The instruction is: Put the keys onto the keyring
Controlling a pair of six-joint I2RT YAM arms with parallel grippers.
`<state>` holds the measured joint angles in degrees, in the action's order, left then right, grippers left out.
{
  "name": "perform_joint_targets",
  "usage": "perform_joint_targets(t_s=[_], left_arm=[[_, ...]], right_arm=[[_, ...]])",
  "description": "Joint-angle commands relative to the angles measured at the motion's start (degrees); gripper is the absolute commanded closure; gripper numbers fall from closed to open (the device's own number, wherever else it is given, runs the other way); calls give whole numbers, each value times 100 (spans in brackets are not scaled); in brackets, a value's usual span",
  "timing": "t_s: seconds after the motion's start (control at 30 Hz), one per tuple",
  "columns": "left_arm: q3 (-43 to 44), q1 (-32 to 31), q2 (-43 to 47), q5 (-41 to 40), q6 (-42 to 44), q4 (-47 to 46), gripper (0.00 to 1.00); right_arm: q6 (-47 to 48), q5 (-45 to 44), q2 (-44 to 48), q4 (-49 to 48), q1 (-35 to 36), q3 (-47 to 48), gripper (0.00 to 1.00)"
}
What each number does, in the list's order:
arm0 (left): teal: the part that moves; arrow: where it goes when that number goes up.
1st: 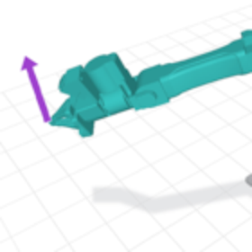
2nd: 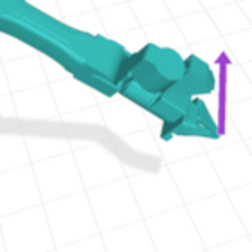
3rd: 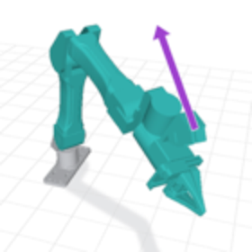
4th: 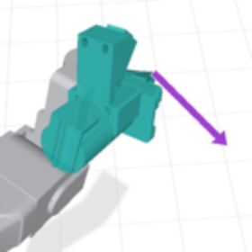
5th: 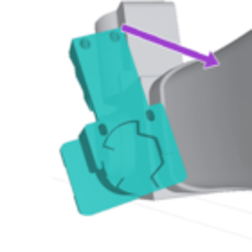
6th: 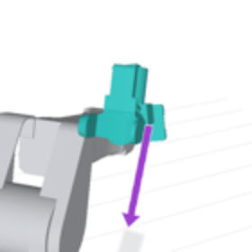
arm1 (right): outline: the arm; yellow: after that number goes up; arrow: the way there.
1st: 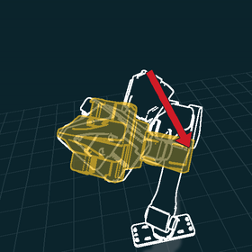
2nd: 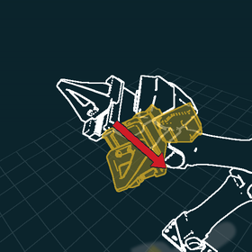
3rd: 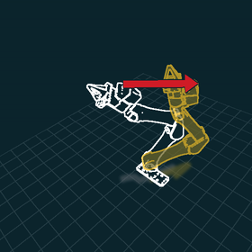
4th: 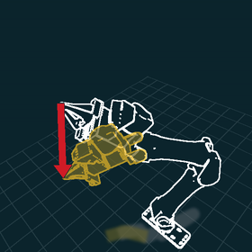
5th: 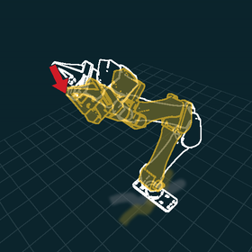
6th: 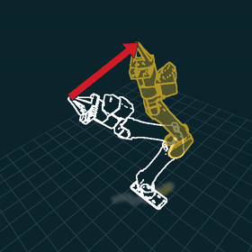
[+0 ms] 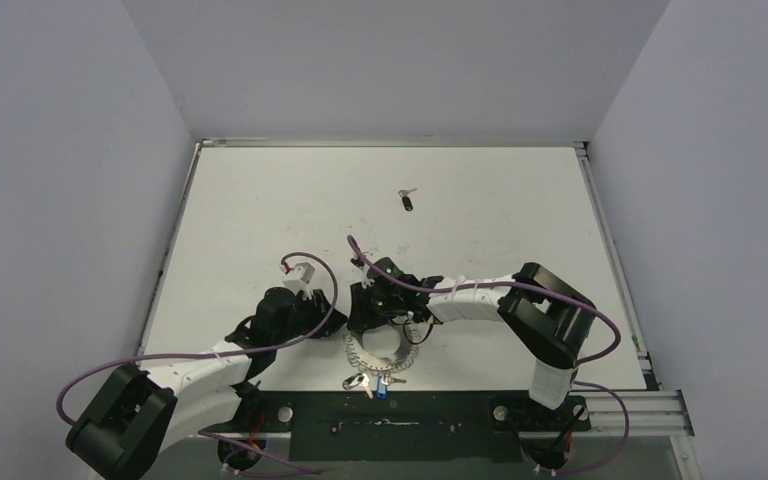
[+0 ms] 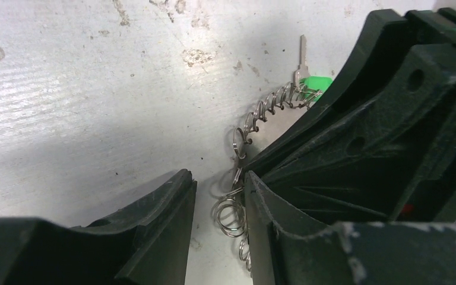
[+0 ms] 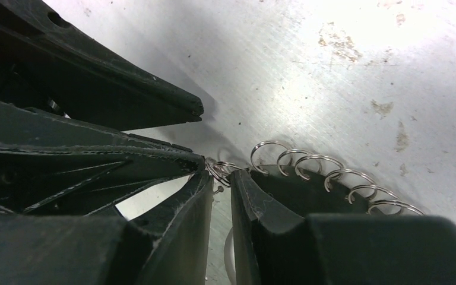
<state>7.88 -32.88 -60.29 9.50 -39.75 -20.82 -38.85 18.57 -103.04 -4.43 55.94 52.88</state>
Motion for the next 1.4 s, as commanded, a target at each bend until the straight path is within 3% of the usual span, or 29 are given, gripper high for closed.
perform_joint_targets(t_s=[0.0,0.2,0.4,0.67,1.07,1.37], left_arm=[[5,4,557,35,275,230,65],[19,10,1101,-58,372,587,65],[68,10,1414,-84,431,916,64],[172,10,1668,-88,538,1192,65],[246,1,1911,156,1039,1264,65],[12,-122,2434,750,2013,336,59]], right_arm=[[252,295,-15,-574,13,141,81],[526,617,-254,-541,14,308,81],[864,348,-326,-92,21,452,73],[1242,-70,-8,582,21,597,99],[1417,352,773,1020,-244,536,100],[1723,1081,1396,1639,-525,451,100]])
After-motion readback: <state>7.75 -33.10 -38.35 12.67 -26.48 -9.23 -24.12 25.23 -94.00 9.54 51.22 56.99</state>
